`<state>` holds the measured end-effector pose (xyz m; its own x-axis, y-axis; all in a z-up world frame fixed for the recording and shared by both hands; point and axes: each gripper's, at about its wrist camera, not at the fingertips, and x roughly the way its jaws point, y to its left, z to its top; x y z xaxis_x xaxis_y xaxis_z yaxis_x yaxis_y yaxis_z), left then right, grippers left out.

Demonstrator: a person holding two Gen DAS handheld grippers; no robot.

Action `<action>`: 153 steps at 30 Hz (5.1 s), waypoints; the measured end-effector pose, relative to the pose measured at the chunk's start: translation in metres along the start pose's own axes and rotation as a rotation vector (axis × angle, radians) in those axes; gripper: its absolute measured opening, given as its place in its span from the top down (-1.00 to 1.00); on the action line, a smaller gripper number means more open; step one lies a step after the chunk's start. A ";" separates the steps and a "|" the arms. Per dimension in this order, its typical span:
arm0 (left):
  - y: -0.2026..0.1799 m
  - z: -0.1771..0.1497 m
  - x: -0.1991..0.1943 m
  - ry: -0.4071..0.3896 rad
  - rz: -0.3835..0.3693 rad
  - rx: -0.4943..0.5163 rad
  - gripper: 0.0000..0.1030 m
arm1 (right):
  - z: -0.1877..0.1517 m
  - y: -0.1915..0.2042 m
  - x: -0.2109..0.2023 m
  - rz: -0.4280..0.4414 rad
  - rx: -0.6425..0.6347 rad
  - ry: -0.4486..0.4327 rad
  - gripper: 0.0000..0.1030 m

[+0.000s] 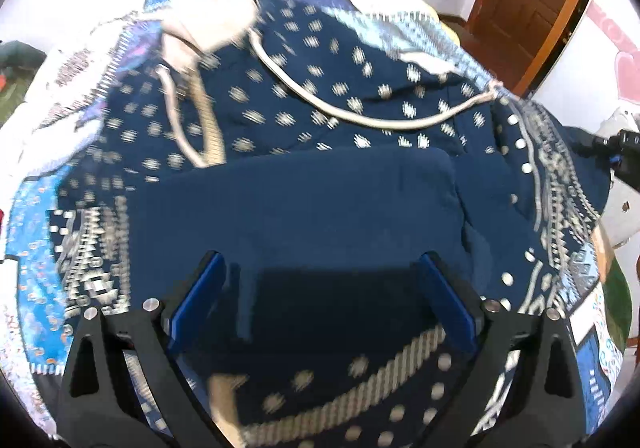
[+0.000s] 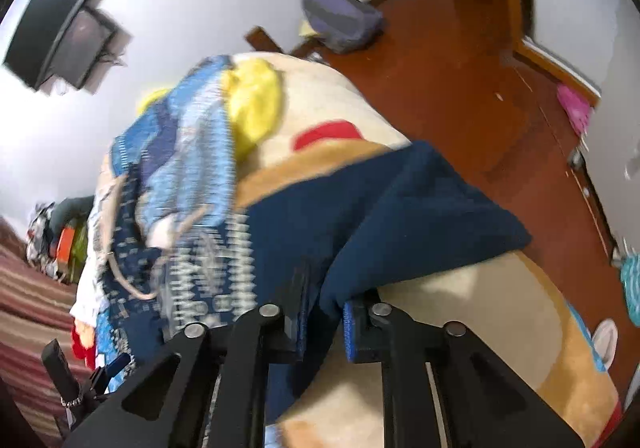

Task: Fold large clothes

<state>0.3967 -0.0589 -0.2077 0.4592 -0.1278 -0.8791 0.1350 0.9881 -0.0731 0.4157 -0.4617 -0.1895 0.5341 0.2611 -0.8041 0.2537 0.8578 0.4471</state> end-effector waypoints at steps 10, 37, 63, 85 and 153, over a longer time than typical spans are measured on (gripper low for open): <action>0.039 -0.026 -0.099 -0.179 0.064 -0.038 -0.91 | -0.027 0.152 -0.073 0.160 -0.302 -0.103 0.83; 0.071 -0.089 -0.124 -0.136 0.102 -0.034 -0.91 | -0.197 0.207 0.036 0.068 -0.482 0.471 0.81; -0.237 0.026 0.032 -0.012 0.024 0.578 -0.25 | -0.124 0.004 -0.100 -0.193 -0.259 0.050 0.81; 0.037 0.077 -0.162 -0.423 0.136 0.042 0.76 | -0.118 0.120 -0.059 -0.143 -0.498 0.043 0.81; 0.156 0.093 -0.066 -0.202 0.121 -0.117 -0.88 | -0.048 0.330 0.026 0.004 -0.739 -0.074 -0.93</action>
<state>0.4691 0.0954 -0.1176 0.6333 -0.0109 -0.7738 -0.0289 0.9989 -0.0377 0.4745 -0.1500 -0.0817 0.5932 0.2571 -0.7629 -0.3437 0.9378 0.0488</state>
